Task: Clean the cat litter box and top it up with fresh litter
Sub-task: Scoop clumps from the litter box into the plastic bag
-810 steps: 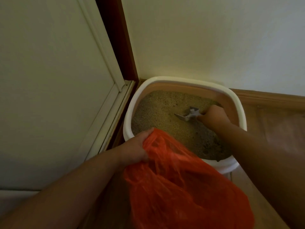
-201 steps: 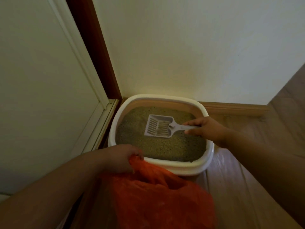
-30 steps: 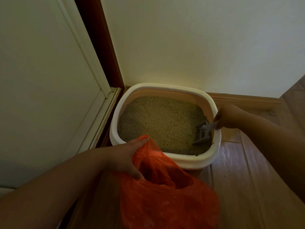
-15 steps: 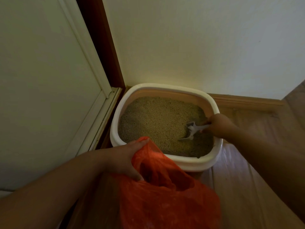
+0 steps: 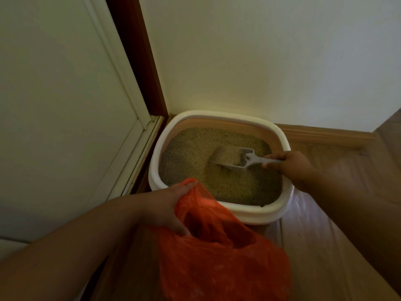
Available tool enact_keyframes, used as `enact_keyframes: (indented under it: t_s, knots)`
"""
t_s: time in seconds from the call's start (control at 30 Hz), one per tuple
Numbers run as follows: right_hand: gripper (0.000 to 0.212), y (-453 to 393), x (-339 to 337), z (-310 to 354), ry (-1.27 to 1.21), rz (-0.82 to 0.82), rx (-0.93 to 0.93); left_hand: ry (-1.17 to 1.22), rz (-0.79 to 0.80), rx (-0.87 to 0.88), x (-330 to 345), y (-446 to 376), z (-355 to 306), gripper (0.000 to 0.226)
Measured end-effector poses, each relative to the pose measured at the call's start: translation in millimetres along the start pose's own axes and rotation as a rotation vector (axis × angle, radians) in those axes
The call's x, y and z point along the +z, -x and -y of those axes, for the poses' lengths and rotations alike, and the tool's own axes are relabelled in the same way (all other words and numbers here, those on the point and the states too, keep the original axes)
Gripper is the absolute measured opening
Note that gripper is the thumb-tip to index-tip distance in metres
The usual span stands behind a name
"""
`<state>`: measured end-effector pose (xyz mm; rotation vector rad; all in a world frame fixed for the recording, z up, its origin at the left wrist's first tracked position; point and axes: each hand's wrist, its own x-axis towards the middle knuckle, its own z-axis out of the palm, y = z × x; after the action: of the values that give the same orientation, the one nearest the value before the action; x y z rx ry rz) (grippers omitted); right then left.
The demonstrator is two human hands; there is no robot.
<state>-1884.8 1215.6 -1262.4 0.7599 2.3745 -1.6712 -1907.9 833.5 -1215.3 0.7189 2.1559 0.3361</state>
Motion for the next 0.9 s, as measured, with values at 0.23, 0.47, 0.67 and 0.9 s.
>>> enact_keyframes:
  t_s: [0.23,0.47,0.67,0.9]
  knots:
    - [0.038,7.2,-8.1,-1.3,-0.217,0.025,0.010,0.003,0.002,0.007,-2.4,2.3,-7.5,0.136]
    - [0.039,14.9,-9.6,7.3,-0.149,0.087,0.003,-0.025,0.004,0.006,-3.9,5.6,-8.2,0.137]
    - [0.039,21.5,-11.6,11.1,-0.131,0.093,-0.011,-0.007,0.010,-0.007,-6.8,14.1,-10.7,0.135]
    - [0.038,33.3,-17.9,20.2,-0.081,0.112,-0.043,-0.006,0.011,-0.007,-7.5,20.0,-10.1,0.135]
